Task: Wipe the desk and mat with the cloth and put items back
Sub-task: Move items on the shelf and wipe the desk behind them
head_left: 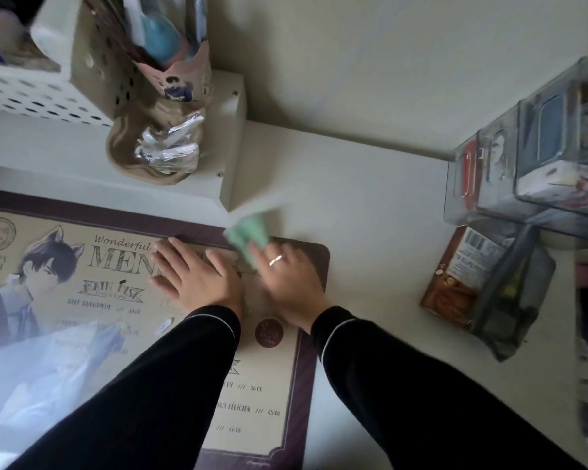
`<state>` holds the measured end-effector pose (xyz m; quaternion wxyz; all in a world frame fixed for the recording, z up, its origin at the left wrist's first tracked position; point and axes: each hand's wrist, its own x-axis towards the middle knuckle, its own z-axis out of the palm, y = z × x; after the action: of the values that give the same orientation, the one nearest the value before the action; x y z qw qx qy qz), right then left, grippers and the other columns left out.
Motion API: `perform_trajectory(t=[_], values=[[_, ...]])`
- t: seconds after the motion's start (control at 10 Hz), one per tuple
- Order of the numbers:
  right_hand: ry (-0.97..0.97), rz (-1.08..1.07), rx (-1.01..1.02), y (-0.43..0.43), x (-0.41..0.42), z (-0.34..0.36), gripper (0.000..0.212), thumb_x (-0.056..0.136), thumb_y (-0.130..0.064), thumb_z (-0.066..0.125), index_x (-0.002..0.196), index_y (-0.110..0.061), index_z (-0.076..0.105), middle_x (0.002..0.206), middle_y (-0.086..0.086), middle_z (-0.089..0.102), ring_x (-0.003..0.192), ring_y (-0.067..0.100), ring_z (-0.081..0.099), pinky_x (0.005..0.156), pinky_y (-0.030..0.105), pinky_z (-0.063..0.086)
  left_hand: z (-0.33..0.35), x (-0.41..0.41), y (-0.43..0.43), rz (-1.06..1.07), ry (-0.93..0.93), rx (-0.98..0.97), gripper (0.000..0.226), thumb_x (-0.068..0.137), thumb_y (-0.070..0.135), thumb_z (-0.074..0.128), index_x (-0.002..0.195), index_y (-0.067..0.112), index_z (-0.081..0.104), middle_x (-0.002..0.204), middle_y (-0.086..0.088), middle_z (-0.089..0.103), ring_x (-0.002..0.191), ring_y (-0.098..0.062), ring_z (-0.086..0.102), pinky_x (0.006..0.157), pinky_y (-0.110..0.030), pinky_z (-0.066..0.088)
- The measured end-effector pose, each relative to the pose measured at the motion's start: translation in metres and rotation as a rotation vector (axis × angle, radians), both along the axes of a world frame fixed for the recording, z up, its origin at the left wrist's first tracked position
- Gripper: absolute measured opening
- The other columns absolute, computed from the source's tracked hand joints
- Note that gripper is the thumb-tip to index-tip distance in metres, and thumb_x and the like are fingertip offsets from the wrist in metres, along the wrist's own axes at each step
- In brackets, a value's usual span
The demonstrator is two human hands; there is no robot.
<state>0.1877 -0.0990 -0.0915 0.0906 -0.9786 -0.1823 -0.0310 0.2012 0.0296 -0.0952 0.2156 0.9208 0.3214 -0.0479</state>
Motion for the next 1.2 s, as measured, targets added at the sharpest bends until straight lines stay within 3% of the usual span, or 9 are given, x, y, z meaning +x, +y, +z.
perform_trajectory(t=[0.1, 0.3, 0.4, 0.5, 0.6, 0.8, 1.0, 1.1, 1.2], values=[[-0.036, 0.291, -0.005, -0.02, 0.012, 0.001, 0.038, 0.083, -0.01, 0.056, 0.12, -0.012, 0.063, 0.088, 0.005, 0.059, 0.071, 0.026, 0.054, 0.057, 0.036, 0.042, 0.0, -0.001, 0.002, -0.006, -0.026, -0.027, 0.069, 0.09, 0.04, 0.02, 0.152, 0.012, 0.012, 0.16, -0.011, 0.001, 0.147, -0.022, -0.003, 0.117, -0.047, -0.007], [0.117, -0.847, 0.034, -0.031, 0.071, 0.007, 0.054, 0.089, -0.009, 0.046, 0.143, -0.009, 0.039, 0.114, 0.015, 0.055, 0.099, 0.032, 0.052, 0.083, 0.039, 0.04, -0.002, -0.003, 0.003, -0.004, -0.05, -0.043, 0.069, 0.09, 0.042, 0.02, 0.152, 0.014, 0.014, 0.16, -0.009, 0.002, 0.147, -0.021, -0.003, 0.117, -0.047, -0.006], [0.089, -0.485, 0.075, 0.011, 0.051, 0.005, 0.058, 0.082, -0.006, 0.055, 0.139, -0.008, 0.045, 0.105, 0.014, 0.059, 0.085, 0.032, 0.057, 0.07, 0.039, 0.045, -0.003, -0.002, 0.004, 0.008, -0.065, -0.048, 0.07, 0.088, 0.043, 0.018, 0.152, 0.014, 0.016, 0.16, -0.009, 0.004, 0.147, -0.021, -0.001, 0.117, -0.047, -0.005], [0.04, 0.173, 0.031, 0.016, 0.009, -0.001, 0.04, 0.086, -0.01, 0.048, 0.126, -0.007, 0.054, 0.094, 0.009, 0.06, 0.075, 0.029, 0.056, 0.063, 0.038, 0.043, -0.002, -0.003, 0.003, 0.029, -0.116, -0.077, 0.069, 0.089, 0.043, 0.019, 0.152, 0.014, 0.016, 0.16, -0.006, 0.007, 0.147, -0.019, 0.001, 0.117, -0.046, -0.004], [0.01, 0.418, -0.039, -0.027, 0.024, 0.0, 0.036, 0.087, -0.009, 0.047, 0.121, -0.011, 0.059, 0.093, 0.007, 0.06, 0.076, 0.028, 0.057, 0.06, 0.035, 0.041, -0.002, -0.005, 0.002, 0.037, -0.151, -0.101, 0.067, 0.091, 0.041, 0.021, 0.152, 0.013, 0.014, 0.16, -0.006, 0.009, 0.147, -0.016, 0.004, 0.117, -0.045, -0.004], [0.145, -0.803, -0.005, -0.051, 0.061, 0.008, 0.055, 0.089, -0.012, 0.043, 0.143, -0.013, 0.038, 0.113, 0.015, 0.055, 0.101, 0.034, 0.052, 0.084, 0.042, 0.039, 0.0, -0.005, 0.003, 0.017, -0.136, -0.093, 0.068, 0.092, 0.04, 0.02, 0.152, 0.011, 0.012, 0.16, -0.008, 0.009, 0.147, -0.018, 0.004, 0.117, -0.046, -0.004], [0.144, 0.391, -0.002, -0.019, -0.07, 0.005, 0.058, 0.076, -0.005, 0.061, 0.133, -0.01, 0.049, 0.108, 0.007, 0.051, 0.086, 0.026, 0.057, 0.074, 0.036, 0.049, 0.0, -0.006, 0.003, 0.015, -0.152, -0.107, 0.067, 0.093, 0.04, 0.02, 0.152, 0.01, 0.013, 0.16, -0.008, 0.009, 0.147, -0.017, 0.005, 0.117, -0.045, -0.005], [0.082, 0.185, -0.046, -0.072, -0.036, 0.008, 0.056, 0.078, 0.002, 0.055, 0.133, -0.008, 0.053, 0.089, 0.011, 0.061, 0.073, 0.03, 0.059, 0.055, 0.034, 0.045, -0.003, -0.006, 0.005, 0.016, -0.162, -0.111, 0.067, 0.093, 0.041, 0.02, 0.152, 0.01, 0.014, 0.16, -0.008, 0.01, 0.147, -0.017, 0.005, 0.117, -0.046, -0.005], [0.088, -0.653, -0.127, -0.142, 0.002, 0.009, 0.055, 0.09, -0.009, 0.04, 0.145, -0.007, 0.035, 0.115, 0.02, 0.055, 0.102, 0.038, 0.053, 0.084, 0.045, 0.04, -0.005, -0.006, 0.006, 0.012, -0.159, -0.109, 0.067, 0.092, 0.042, 0.019, 0.152, 0.01, 0.014, 0.16, -0.007, 0.01, 0.147, -0.017, 0.005, 0.117, -0.046, -0.006]])
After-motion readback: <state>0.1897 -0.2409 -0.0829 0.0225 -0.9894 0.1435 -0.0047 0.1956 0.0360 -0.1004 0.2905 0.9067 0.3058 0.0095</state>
